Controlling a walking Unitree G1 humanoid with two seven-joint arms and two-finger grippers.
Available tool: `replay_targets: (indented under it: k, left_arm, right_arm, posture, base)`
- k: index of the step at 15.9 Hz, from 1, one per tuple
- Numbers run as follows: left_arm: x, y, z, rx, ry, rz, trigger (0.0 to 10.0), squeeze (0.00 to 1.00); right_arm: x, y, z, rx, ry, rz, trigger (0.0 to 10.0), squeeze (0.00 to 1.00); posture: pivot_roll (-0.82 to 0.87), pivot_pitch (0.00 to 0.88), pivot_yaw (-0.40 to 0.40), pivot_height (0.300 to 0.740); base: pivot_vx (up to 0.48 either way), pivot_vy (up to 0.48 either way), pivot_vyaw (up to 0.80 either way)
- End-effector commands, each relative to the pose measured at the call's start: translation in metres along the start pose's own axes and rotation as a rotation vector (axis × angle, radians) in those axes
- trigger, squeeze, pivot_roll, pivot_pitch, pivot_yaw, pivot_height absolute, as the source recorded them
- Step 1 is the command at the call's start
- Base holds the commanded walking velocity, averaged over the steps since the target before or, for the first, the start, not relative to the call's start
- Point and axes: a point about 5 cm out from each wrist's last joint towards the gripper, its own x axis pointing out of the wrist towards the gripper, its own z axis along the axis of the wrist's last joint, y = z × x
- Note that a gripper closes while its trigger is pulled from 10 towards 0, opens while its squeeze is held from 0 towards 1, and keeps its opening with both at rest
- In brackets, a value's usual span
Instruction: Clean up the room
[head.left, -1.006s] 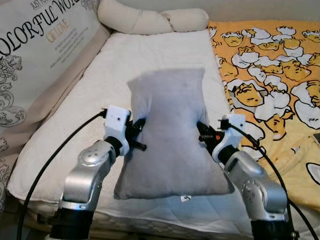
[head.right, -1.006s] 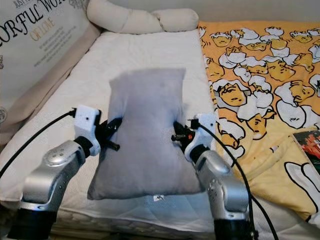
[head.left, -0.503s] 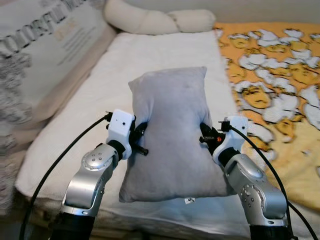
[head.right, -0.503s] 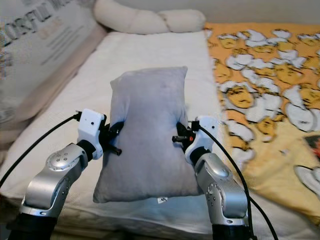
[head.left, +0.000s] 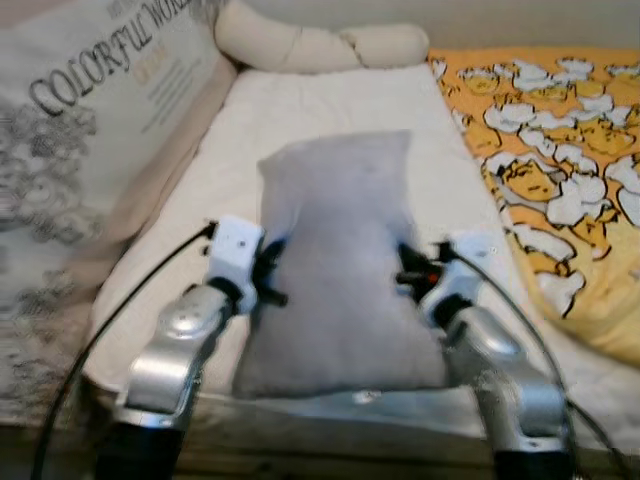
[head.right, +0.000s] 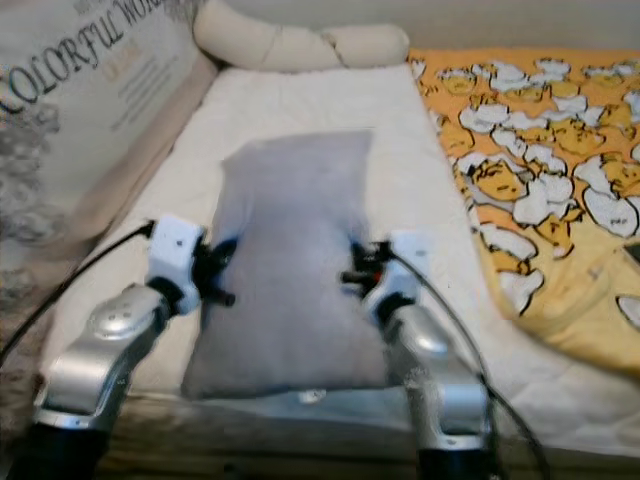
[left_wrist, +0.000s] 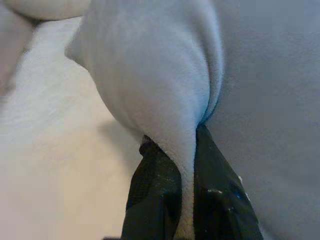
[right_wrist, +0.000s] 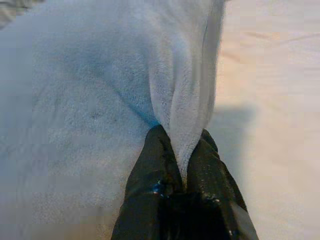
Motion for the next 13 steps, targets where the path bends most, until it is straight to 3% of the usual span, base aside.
replay_targets:
  k: [1, 13]
  left_arm:
    - [0.0002, 0.0016, 0.0062, 0.007, -0.020, 0.019, 10.0, 0.00]
    - [-0.0016, 0.0017, 0.0061, -0.002, -0.025, 0.025, 10.0, 0.00]
  right_arm:
    - [0.0003, -0.0050, 0.0119, -0.029, -0.051, -0.022, 10.0, 0.00]
    - [0.0023, -0.0054, 0.0062, -0.038, -0.029, -0.030, 10.0, 0.00]
  posture:
    - [-0.01, 0.000, 0.069, 0.740]
    - [0.00, 0.000, 0.053, 0.740]
  base:
    - [0.000, 0.439, 0.00]
    - [0.000, 0.430, 0.00]
